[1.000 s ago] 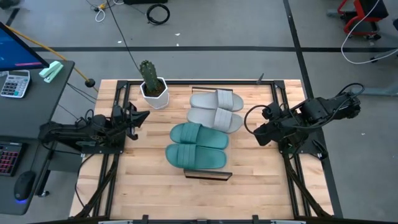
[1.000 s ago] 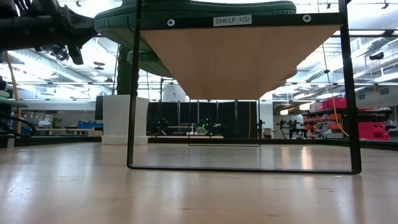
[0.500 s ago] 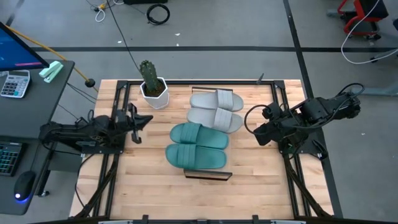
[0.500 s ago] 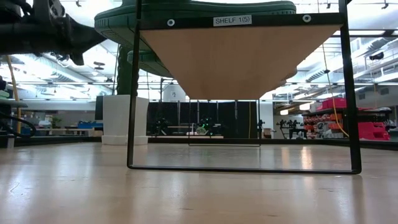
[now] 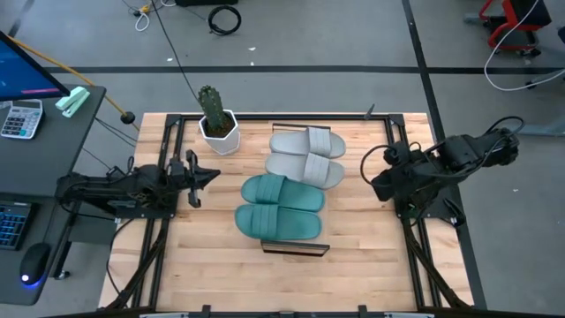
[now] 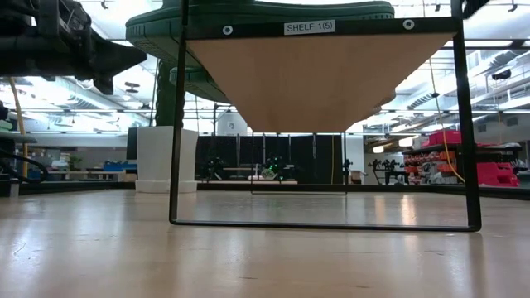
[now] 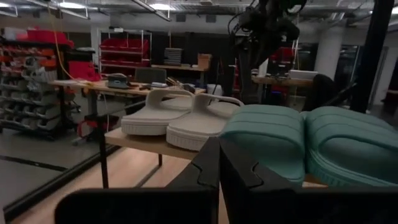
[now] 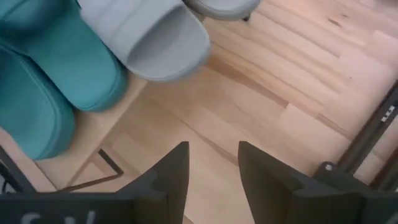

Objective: Pick and place slides into the shelf
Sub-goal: Return to Home Position

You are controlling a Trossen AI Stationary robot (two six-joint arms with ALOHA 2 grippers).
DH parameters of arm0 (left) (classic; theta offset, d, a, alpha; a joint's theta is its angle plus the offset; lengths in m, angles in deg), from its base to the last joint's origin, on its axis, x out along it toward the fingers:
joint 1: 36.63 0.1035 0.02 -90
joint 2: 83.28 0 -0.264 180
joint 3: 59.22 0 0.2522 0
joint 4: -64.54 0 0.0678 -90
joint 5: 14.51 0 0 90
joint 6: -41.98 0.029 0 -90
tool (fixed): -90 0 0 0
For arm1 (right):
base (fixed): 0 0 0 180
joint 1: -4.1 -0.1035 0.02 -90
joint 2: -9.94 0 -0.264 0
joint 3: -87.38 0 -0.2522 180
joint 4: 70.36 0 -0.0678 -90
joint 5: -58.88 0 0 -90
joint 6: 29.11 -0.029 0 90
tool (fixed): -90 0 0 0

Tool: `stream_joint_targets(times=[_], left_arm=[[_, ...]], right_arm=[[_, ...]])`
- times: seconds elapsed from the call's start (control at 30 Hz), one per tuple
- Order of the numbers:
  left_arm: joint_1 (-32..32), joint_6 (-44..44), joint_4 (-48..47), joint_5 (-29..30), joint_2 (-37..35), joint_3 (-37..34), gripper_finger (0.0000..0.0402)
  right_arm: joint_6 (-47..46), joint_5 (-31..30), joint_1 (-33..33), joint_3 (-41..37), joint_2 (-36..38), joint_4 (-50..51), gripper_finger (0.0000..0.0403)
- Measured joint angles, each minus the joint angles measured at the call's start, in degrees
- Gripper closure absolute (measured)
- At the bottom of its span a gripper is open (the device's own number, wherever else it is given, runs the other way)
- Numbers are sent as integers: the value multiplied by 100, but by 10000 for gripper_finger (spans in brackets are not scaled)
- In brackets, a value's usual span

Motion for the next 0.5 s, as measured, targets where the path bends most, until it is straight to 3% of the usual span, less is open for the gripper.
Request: stream_joint_targets(times=[0.27,0.5], left_arm=[[0,-372,-293,72,3,0,391],[2,-222,-321,173,2,-2,368]], right_arm=[[-87,-363,-483,-1358,743,-814,281],[233,-458,-672,-2914,1593,-2571,355]])
